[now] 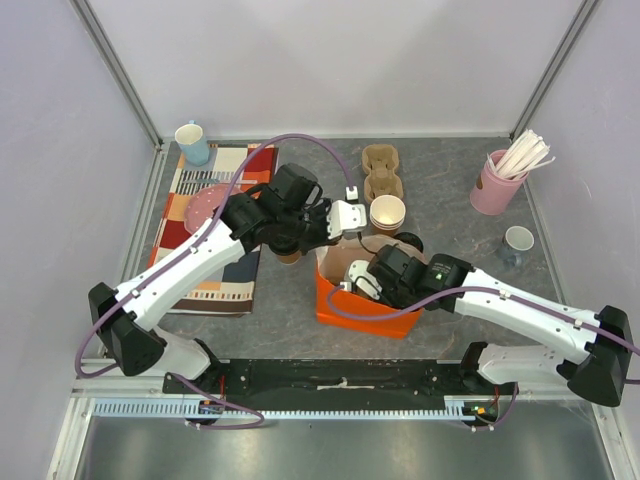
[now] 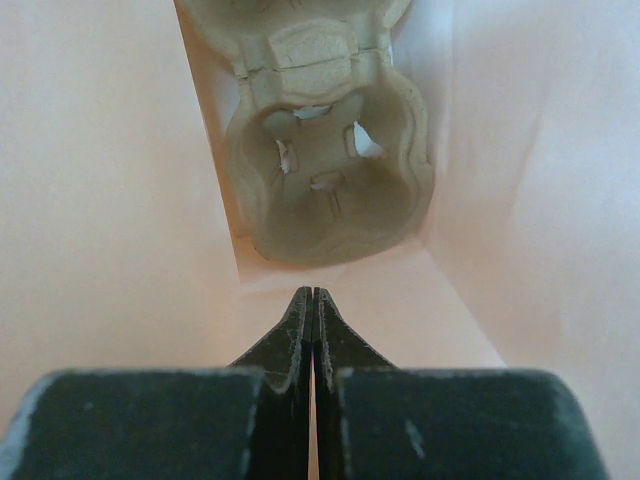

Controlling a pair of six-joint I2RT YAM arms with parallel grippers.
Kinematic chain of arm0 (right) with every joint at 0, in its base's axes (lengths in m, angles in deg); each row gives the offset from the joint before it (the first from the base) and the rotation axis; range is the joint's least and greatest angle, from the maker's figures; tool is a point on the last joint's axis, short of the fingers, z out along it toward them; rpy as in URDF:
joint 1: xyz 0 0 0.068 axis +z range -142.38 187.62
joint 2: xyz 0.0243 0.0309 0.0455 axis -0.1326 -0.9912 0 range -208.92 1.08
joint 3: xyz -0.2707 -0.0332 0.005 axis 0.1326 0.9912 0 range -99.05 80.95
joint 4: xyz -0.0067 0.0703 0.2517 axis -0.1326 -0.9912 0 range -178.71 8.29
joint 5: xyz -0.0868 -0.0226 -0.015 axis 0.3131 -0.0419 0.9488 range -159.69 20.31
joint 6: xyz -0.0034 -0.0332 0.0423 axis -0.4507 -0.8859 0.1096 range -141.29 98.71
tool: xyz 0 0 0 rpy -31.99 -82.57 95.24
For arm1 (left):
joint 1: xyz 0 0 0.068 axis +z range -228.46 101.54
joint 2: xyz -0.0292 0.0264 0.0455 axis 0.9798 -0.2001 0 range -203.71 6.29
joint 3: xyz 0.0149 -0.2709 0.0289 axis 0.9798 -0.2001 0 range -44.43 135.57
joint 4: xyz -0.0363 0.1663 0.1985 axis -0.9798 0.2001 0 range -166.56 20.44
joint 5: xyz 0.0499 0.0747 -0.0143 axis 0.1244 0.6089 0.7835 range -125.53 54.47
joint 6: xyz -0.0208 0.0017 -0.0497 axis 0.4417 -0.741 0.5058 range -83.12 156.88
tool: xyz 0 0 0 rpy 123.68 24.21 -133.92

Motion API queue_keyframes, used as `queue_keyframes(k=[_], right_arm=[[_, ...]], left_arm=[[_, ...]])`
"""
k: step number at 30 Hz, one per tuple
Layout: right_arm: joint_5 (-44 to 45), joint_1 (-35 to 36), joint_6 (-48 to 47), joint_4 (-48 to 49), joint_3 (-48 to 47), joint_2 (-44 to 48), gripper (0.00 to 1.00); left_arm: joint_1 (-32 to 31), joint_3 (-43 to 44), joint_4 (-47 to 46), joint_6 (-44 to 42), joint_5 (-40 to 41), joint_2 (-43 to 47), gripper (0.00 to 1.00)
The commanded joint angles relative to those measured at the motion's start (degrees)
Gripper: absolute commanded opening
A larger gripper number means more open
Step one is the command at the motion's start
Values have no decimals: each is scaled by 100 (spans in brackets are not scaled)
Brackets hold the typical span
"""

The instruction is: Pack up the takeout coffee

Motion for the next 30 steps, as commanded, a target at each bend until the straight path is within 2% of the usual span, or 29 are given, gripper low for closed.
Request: queue_keyframes(k=[1,7,12,15,22,27,30], right_arm=[[108,47,92,34,57,-12,0],[100,187,83,87,171,75,0],[118,363,48,35,522,567,0],[180,364,74,-18,497,454,0],[241,363,206,-53,-399,-249,0],[30,372,320,-19,-848,-636,0],[57,381,803,25,-1260,-628,0]], left_arm=[[6,225,421,-185,71,81,2],[-56,120,572,-53,308,309,2],[-293,111,906,78,818,511,2],[-372,50,1020,254,836,503,2],[-407,401,889,597,932,440,2],[-390,-81,353,931,1442,1046,2],[-390,-424,54,1071,1495,1512,2]])
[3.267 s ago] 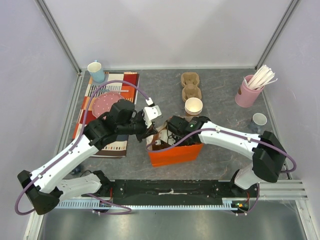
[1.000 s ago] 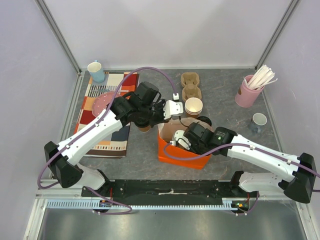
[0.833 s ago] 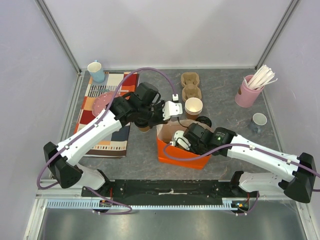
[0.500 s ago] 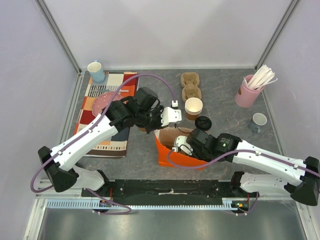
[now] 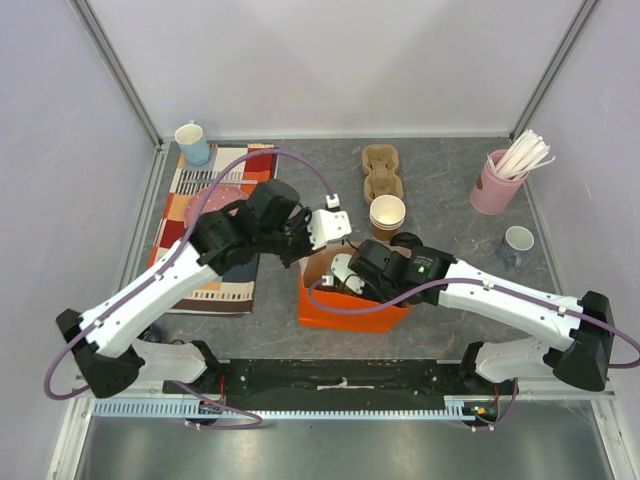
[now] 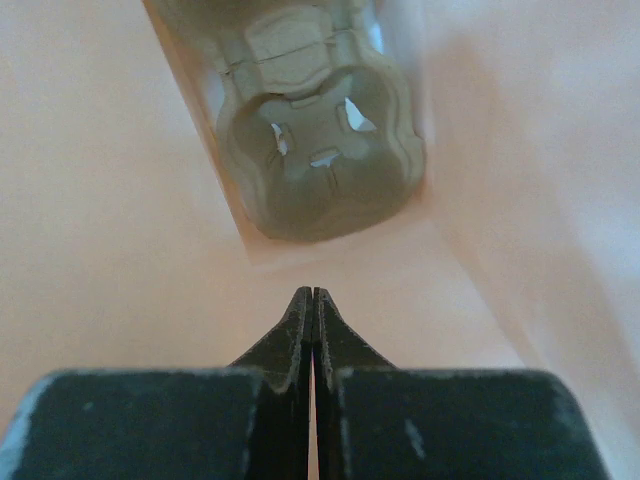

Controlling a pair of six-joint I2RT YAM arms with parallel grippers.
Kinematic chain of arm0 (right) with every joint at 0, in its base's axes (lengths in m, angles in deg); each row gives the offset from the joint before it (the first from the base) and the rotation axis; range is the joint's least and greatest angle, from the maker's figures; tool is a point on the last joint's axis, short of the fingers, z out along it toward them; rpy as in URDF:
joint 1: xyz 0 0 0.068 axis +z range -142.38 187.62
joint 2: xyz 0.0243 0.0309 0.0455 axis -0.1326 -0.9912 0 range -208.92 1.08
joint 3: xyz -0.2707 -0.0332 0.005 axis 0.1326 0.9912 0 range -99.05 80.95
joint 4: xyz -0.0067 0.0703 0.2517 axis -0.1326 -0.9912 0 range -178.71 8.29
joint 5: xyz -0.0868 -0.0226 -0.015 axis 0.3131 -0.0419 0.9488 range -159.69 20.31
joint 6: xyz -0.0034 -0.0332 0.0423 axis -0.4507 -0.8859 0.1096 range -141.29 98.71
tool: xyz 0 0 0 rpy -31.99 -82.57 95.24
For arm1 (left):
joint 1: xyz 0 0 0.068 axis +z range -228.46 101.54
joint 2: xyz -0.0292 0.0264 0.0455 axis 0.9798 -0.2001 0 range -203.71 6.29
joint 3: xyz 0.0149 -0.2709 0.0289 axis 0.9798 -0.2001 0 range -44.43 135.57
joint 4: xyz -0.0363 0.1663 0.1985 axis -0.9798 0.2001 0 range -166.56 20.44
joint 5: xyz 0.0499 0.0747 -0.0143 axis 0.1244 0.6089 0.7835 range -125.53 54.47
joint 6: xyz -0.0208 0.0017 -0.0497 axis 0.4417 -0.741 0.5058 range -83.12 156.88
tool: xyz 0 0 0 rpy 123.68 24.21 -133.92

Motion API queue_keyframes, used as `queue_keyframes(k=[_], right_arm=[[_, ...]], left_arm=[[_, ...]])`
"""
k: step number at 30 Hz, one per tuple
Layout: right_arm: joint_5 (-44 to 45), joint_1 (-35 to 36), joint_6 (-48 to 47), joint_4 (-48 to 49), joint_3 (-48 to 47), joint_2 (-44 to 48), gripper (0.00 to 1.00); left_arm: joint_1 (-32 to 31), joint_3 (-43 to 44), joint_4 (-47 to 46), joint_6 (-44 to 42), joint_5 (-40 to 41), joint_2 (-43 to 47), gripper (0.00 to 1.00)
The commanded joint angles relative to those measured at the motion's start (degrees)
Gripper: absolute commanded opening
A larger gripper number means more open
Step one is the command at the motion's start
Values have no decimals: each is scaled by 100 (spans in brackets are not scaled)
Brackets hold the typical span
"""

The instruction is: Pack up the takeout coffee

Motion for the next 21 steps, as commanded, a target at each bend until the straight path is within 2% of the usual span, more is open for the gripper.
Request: queue_keyframes(k=[1,2,3,5,8,12,14,21], right_arm=[[-9,40,729,19,-834,20,2],[-26,49,870,-16,-941,11,8],[-27,58,1141,-68,-1038,11,27],[-175,93,1249,-95,-1249,2,40],[-211,189,1775,-104,-1425,-16,55],[-62,216,2276,-113,-1706,28,61],[70,225,2689,-165,-1899,125,62],[535,260,4394,1,-2181,380,61]], left_arm=[[12,-457,-617,542,380,833,2],[12,-537,-731,587,372,1008,2],[12,-634,-793,640,363,1106,2],[4,-967,-1125,702,398,1273,2],[12,-1425,-1688,527,731,1546,2],[12,-1768,-2619,43,996,1625,2],[12,-1935,-2788,-72,969,1713,2],[-330,-2428,-2886,498,714,2196,2]])
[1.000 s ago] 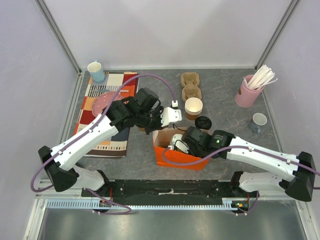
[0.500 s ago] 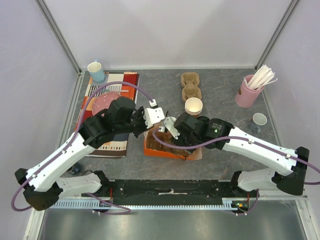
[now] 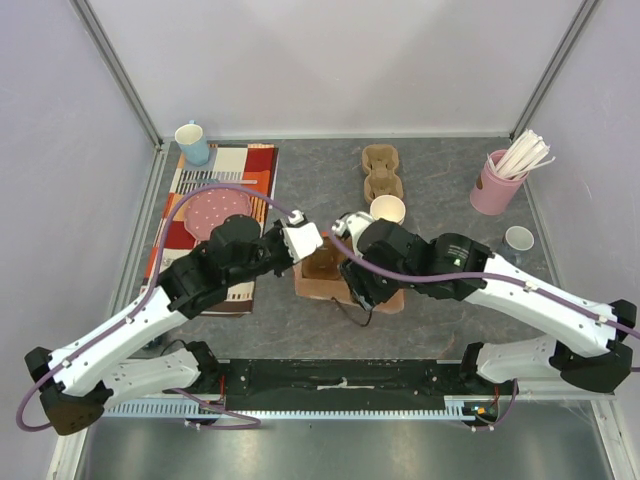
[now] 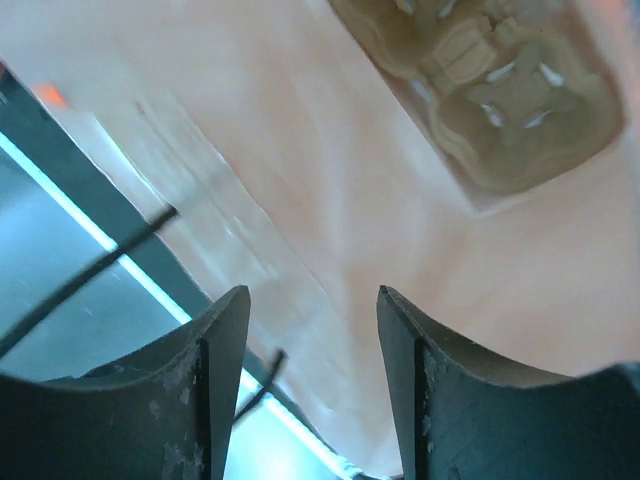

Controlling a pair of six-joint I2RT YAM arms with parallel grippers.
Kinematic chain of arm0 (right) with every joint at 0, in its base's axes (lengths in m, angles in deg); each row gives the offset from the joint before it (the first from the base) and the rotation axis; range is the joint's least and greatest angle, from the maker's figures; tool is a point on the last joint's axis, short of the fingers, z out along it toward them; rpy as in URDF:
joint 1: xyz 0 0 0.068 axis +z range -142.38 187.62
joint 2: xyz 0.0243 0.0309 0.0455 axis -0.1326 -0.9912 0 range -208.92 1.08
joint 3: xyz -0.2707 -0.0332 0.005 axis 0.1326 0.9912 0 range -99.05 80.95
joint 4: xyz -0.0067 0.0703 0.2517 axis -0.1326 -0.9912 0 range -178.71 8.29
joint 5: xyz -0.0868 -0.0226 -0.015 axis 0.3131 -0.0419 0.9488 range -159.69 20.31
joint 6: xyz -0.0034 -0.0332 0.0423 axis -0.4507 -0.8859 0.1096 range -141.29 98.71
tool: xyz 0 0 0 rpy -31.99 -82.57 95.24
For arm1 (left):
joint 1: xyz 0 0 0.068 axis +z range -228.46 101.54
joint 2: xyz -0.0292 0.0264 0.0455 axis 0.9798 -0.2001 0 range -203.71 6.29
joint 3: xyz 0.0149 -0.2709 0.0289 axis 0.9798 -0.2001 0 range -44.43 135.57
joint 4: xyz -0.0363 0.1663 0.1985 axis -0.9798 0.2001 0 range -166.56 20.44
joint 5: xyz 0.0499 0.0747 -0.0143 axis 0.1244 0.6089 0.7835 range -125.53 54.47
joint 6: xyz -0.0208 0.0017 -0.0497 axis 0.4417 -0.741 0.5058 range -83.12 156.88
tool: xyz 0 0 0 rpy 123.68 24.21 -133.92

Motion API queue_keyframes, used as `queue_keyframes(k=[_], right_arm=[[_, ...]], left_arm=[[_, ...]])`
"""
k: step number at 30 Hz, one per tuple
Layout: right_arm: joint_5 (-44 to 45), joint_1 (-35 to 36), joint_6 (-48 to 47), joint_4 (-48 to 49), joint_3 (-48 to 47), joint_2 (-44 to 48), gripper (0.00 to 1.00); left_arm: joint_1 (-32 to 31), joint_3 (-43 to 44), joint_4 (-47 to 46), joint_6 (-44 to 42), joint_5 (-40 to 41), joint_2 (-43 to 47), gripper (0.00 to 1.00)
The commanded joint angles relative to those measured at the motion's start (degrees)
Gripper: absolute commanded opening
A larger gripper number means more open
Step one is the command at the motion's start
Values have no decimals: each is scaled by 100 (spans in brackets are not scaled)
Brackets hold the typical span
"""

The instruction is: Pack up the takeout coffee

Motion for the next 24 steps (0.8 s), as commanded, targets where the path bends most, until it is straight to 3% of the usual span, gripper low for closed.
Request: queue_keyframes(k=[1,4,10,19,24], right_arm=[[806,-31,1625,452,-531,249,61],[1045,-22,1908,811,-304,380,62],[958,-22,2057,1014,66,451,62],[290,-31,2242,786,14,899,64],[-9,-22,2295,970,232,1434,67]], left_arm=[[-245,-205,-271,154,-125,315,2],[-245,-353,-473,102,59,245,2],[-254,-381,-509,514,-405,183,2],[-123,540,870,1761,-572,-554,2],[589,972,1513,2413,-1082,-872,2]])
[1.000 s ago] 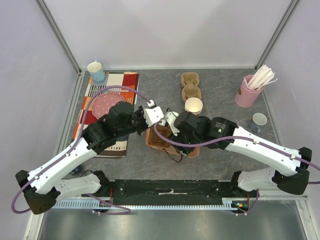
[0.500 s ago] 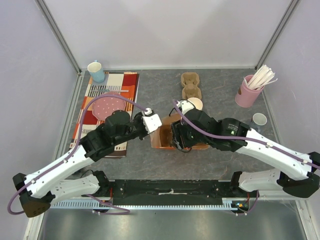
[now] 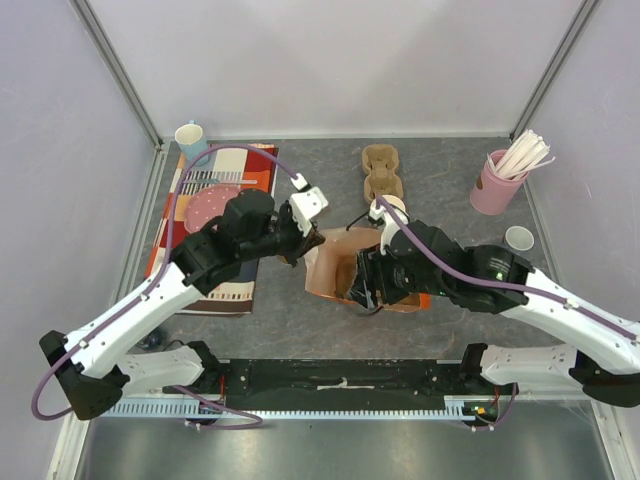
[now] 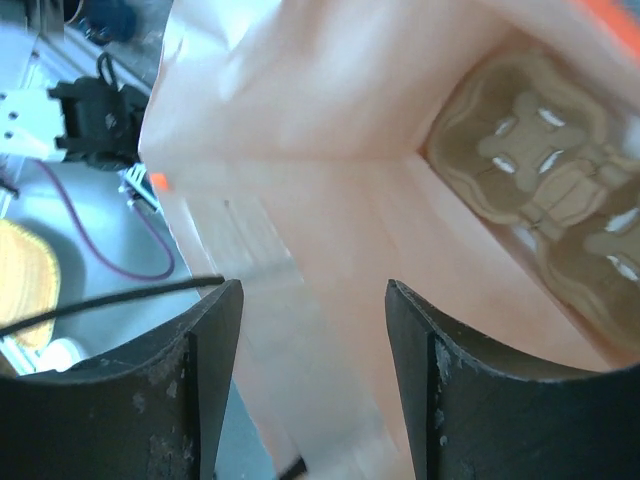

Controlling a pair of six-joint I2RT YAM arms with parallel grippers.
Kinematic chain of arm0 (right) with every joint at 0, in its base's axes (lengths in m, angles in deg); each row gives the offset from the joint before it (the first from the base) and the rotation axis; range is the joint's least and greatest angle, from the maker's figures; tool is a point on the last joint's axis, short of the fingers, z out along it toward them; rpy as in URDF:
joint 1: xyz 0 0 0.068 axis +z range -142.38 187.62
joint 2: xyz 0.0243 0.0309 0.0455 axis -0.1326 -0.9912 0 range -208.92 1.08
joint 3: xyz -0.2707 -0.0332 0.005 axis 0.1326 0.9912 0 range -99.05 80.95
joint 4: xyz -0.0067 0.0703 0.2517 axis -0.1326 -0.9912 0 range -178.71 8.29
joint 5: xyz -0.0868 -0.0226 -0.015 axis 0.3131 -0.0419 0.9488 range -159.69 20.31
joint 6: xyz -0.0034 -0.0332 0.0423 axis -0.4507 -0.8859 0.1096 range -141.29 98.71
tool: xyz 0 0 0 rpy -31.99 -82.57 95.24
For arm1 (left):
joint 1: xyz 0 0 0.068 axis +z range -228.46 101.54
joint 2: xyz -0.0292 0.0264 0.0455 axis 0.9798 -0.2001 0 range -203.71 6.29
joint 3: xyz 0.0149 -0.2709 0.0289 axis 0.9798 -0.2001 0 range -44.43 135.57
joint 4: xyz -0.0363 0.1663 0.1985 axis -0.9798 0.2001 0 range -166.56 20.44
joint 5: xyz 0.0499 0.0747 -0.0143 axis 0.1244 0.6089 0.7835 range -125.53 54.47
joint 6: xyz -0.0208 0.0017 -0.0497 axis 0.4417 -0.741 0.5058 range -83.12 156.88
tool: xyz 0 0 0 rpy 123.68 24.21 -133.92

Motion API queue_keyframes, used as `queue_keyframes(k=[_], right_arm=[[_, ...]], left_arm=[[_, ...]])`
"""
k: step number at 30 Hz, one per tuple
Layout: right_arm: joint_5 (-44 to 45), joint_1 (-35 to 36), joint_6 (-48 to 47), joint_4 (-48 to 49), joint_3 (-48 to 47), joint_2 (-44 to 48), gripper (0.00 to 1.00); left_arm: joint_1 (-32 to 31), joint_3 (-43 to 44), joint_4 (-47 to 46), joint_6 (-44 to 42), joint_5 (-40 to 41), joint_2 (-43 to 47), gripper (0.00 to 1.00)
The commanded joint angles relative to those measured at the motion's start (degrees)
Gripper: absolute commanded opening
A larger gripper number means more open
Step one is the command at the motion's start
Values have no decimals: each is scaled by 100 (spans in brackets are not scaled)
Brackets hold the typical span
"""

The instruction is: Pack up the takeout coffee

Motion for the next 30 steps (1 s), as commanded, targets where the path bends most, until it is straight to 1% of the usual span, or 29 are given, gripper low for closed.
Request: queue_keyframes(k=[1,5,8,11,12,14,18,20,23,26,28,30], right_arm=[[-262,-7,188,308,137,663,67],[-667,-7,40,-287,410,691,65],[-992,-7,-216,-474,463,480,64],[-1019,-7,-541,-693,331,199,65],[-1037,-7,-742,-816,183,-89,65],[-1072,-7,-892,-1203,-54,-572,65],[-1212,-7,-1130,-1520,-293,-1067,66],[-1186,-7,-1235,-1459,-406,-1068,65],[-1099,-7,-1437,-1222,-643,-831,65],[-1160,-7,-1622,-1107,-837,-646,66],[-1230,-7,-1623,-1107,-847,-576,66],[-1239,-7,-1596,-1098,-777,-452,66]], left_arm=[[548,280,1084,807,-363,-203,2],[847,535,1155,745,-609,-413,2],[847,605,1093,614,-741,-466,2],[838,737,1111,447,-1083,-511,2],[838,763,1111,420,-1232,-519,2],[839,790,1119,411,-1269,-528,2],[838,773,1128,376,-1436,-502,2],[847,772,1154,411,-1410,-502,2],[847,764,1181,463,-1296,-528,2],[856,738,1242,612,-1392,-572,2],[865,693,1225,762,-1524,-581,2],[865,649,1199,780,-1463,-590,2]])
